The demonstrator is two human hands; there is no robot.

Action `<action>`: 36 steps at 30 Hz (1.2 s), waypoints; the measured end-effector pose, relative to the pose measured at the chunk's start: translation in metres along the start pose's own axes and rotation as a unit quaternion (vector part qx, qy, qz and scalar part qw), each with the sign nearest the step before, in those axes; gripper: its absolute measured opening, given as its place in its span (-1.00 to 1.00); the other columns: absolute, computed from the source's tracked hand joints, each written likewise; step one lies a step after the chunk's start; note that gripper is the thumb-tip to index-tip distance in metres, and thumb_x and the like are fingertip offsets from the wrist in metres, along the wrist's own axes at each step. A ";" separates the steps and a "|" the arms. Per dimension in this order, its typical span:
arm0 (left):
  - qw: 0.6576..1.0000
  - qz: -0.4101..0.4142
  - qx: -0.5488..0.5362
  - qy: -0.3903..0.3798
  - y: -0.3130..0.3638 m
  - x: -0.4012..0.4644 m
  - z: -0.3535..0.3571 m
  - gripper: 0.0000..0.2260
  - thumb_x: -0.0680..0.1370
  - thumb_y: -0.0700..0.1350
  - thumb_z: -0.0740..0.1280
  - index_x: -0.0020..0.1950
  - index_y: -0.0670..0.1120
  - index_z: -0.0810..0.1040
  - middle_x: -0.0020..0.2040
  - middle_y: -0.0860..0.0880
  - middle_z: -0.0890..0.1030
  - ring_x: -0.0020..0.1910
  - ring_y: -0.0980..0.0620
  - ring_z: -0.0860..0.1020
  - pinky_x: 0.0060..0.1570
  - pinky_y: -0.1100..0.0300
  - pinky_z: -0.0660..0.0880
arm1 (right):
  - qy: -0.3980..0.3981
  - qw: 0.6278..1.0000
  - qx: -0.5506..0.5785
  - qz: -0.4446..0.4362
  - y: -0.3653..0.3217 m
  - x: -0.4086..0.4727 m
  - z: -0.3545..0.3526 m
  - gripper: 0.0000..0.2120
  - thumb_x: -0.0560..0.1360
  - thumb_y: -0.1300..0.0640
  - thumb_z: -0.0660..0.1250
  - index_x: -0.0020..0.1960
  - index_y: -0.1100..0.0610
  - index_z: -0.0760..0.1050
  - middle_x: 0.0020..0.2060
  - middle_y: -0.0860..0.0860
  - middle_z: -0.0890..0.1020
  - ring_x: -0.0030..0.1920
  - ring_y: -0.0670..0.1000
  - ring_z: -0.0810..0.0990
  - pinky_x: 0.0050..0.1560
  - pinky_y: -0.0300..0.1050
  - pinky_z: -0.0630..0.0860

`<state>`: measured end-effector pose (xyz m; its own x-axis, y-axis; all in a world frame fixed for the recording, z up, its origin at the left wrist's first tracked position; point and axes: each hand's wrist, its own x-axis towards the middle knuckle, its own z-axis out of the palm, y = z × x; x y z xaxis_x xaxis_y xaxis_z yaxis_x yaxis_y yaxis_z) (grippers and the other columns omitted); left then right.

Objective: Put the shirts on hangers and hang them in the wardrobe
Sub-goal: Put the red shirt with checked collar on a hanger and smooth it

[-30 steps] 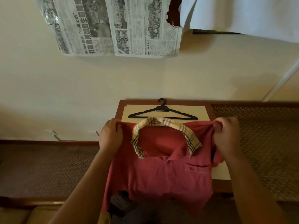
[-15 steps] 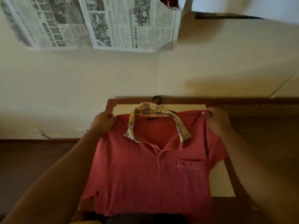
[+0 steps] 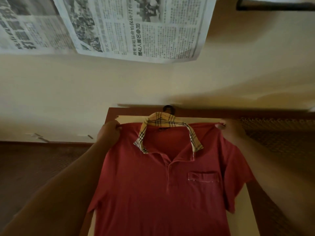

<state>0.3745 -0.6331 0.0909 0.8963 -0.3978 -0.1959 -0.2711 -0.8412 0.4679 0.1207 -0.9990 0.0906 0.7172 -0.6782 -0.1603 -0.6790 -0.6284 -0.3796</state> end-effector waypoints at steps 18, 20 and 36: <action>0.999 -0.015 0.006 -0.028 -0.005 0.043 0.025 -0.87 0.57 -0.19 0.27 0.05 -0.13 0.60 0.04 -0.17 0.61 -0.06 -0.09 0.50 -0.12 0.15 0.34 | -0.028 0.999 -0.023 0.009 0.007 0.037 0.023 -0.88 0.54 0.18 0.33 -0.07 0.24 0.57 -0.09 0.24 0.64 0.00 0.24 0.59 -0.05 0.01 0.47; 0.999 -0.020 0.007 -0.031 -0.004 0.041 0.026 -0.86 0.57 -0.19 0.28 0.06 -0.13 0.60 0.04 -0.18 0.61 0.01 -0.15 0.54 -0.12 0.15 0.35 | -0.031 0.999 -0.025 0.012 0.006 0.035 0.024 -0.87 0.54 0.17 0.33 -0.04 0.25 0.58 -0.07 0.25 0.64 0.02 0.24 0.59 -0.04 -0.01 0.46; 0.993 -0.013 -0.112 -0.016 0.079 -0.035 0.070 -0.72 0.59 -0.03 0.26 0.23 -0.15 0.45 0.09 -0.11 0.55 0.08 -0.10 0.51 0.00 0.08 0.43 | -0.059 0.993 -0.005 -0.107 -0.105 0.037 0.039 -0.77 0.58 0.23 0.16 0.04 0.31 0.57 0.00 0.24 0.62 0.06 0.25 0.56 0.03 0.08 0.48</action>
<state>0.2973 -0.7116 0.0744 0.8893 -0.3914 -0.2364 -0.1594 -0.7500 0.6419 0.2251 -0.9434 0.0891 0.8579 -0.4800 -0.1833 -0.5106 -0.7567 -0.4082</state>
